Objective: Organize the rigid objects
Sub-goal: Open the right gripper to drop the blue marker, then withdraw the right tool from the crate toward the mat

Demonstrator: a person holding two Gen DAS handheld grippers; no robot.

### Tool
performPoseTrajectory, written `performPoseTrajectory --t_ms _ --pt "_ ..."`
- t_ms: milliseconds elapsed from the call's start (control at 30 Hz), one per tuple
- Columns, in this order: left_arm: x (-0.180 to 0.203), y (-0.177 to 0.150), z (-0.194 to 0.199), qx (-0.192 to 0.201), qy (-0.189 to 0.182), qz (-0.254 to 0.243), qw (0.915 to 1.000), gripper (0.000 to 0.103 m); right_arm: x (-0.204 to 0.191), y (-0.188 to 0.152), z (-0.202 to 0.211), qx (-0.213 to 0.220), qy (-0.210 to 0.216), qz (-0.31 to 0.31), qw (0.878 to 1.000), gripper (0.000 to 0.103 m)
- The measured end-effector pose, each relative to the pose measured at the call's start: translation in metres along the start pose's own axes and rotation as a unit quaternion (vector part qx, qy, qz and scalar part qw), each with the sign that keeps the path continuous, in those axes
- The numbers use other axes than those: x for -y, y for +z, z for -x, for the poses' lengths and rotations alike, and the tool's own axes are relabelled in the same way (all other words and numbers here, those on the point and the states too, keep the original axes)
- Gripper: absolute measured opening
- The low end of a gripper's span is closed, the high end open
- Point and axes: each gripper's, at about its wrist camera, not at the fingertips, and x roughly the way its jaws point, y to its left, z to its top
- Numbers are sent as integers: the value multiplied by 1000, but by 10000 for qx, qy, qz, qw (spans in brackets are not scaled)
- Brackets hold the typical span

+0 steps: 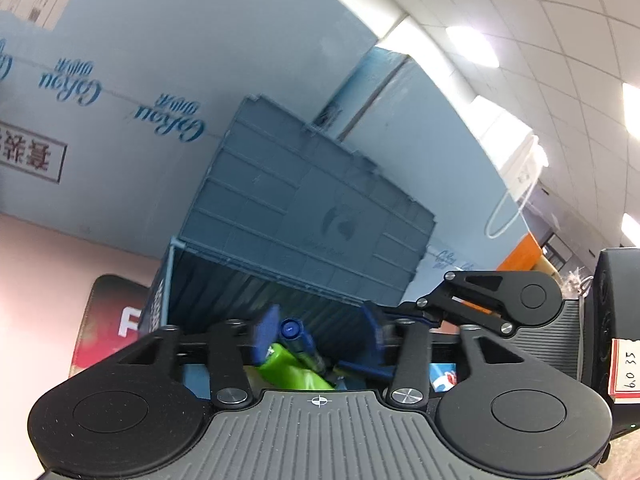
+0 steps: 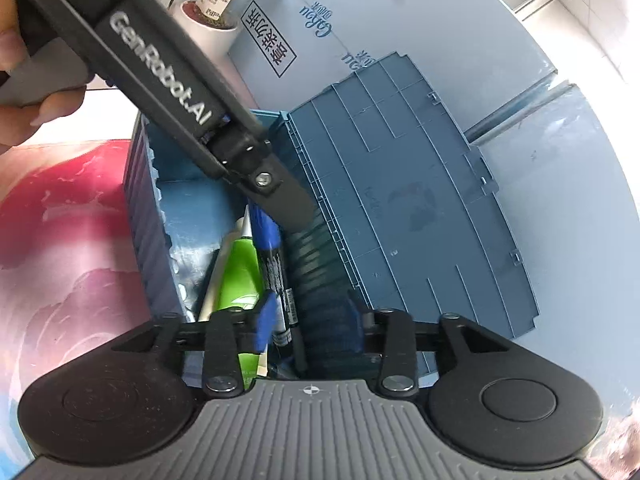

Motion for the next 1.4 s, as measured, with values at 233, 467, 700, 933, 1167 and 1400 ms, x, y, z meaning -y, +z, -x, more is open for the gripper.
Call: performPoseTrajectory --t_ms 233,467,700,933,1167,1400 --pt "15 2 10 265 -25 -389 9989 71 1 -10 25 377 -228 -292 9986 45" --pt "44 -1 19 355 -149 -858 9956 96 -4 -39 62 1136 -531 -1124 9857 68" --pt "77 -16 26 384 -184 -1274 9909 102 -30 -61 95 1541 -835 -1622 9711 88" --pt "80 -43 53 683 390 -1811 9803 102 -52 -91 111 2154 -1076 -3002 9230 100" --pt "55 -64 65 708 1124 -2007 9706 103 -80 -91 103 2046 -1440 -4475 8586 103" --pt "45 -72 57 958 1606 -1943 9629 103 -82 -87 72 1512 -1804 -5510 8006 103"
